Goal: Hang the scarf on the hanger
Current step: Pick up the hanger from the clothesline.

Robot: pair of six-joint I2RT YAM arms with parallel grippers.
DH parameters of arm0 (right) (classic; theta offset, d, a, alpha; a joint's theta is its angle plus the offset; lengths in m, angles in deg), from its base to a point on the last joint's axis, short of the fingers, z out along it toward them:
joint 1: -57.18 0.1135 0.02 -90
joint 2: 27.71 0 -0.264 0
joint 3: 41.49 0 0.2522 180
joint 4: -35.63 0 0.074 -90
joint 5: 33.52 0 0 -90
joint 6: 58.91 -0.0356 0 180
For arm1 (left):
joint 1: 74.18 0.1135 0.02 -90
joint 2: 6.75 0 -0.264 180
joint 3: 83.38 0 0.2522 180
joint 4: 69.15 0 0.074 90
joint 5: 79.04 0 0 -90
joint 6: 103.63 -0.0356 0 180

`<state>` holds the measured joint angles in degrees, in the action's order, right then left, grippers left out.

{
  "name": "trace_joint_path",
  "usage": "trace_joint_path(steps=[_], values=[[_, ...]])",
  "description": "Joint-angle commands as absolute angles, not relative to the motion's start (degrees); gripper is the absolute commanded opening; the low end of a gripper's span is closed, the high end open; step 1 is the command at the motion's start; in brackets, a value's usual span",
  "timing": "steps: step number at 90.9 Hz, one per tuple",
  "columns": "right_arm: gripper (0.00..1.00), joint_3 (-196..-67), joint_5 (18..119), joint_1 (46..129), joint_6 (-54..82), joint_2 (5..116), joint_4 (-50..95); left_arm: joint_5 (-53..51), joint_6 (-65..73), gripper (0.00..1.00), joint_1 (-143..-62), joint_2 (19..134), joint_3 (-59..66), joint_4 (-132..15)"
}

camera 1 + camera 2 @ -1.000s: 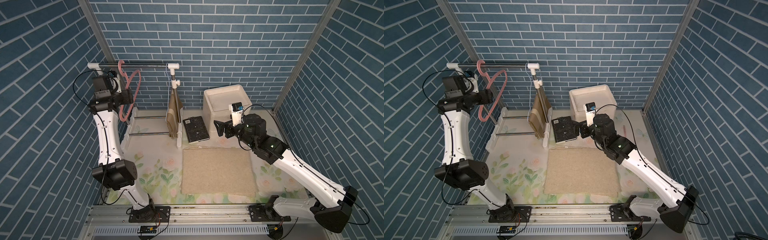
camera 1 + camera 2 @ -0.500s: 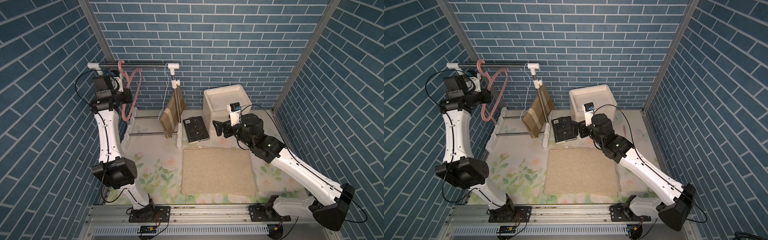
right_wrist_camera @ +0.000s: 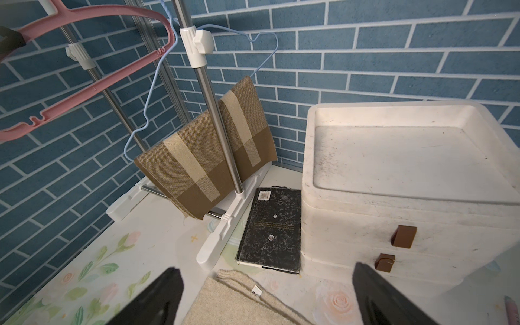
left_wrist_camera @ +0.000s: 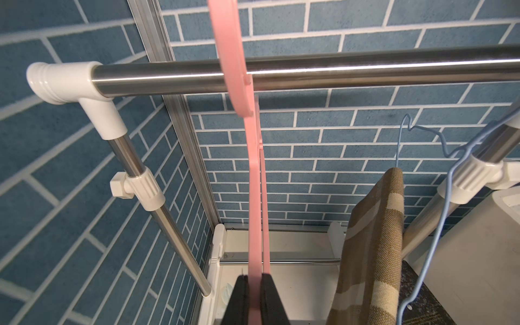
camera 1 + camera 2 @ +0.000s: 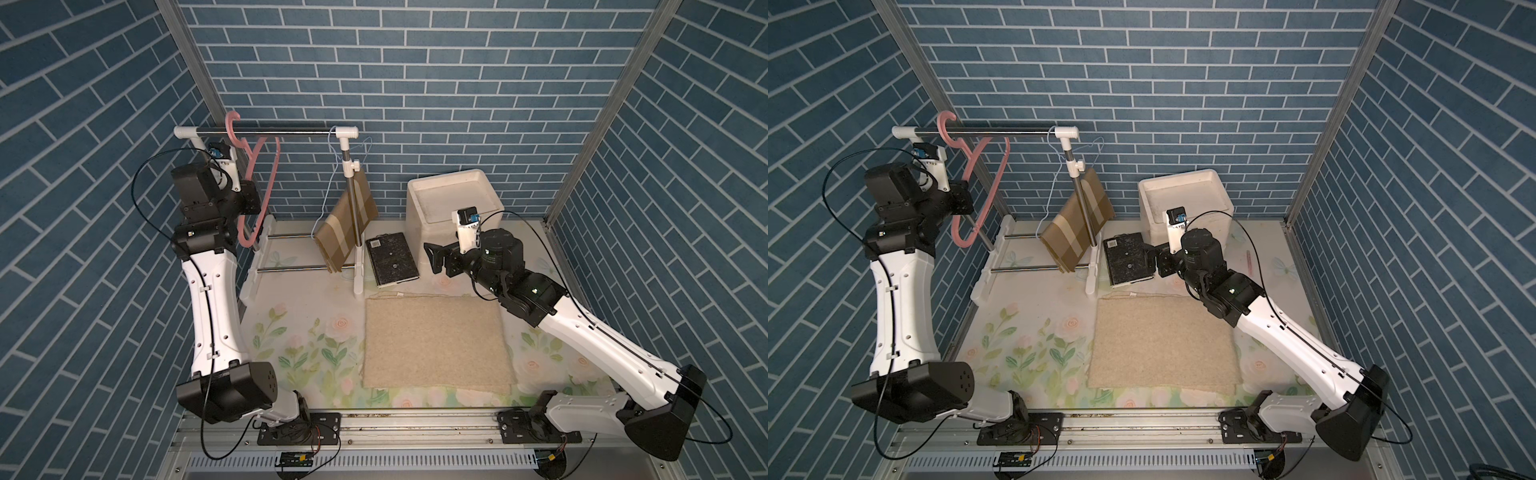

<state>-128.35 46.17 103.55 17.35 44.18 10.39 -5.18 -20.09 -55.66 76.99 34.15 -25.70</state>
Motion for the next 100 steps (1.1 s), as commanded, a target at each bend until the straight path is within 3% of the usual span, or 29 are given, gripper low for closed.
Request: trace_joint_path(steps=[1,33,53,76,100], values=[[0.99,-127.6,46.3,103.3,15.6,43.9,12.0,-4.2,-19.5,0.00,-55.4,73.3,30.9,-30.0],[0.99,-125.6,50.5,101.7,13.7,42.2,14.5,-3.9,-17.7,0.00,-55.4,56.4,12.6,-27.8],[0.99,-121.3,63.2,97.5,3.8,41.1,25.3,-12.1,-15.0,0.00,-55.4,46.4,7.0,-28.1],[0.99,-117.4,73.4,97.0,-12.8,44.7,45.7,-31.3,4.0,0.00,-56.2,41.7,-1.2,-46.9],[0.98,-124.0,77.2,99.2,-18.3,52.7,53.2,-29.5,6.2,0.00,-66.1,40.2,-3.7,-56.1]])
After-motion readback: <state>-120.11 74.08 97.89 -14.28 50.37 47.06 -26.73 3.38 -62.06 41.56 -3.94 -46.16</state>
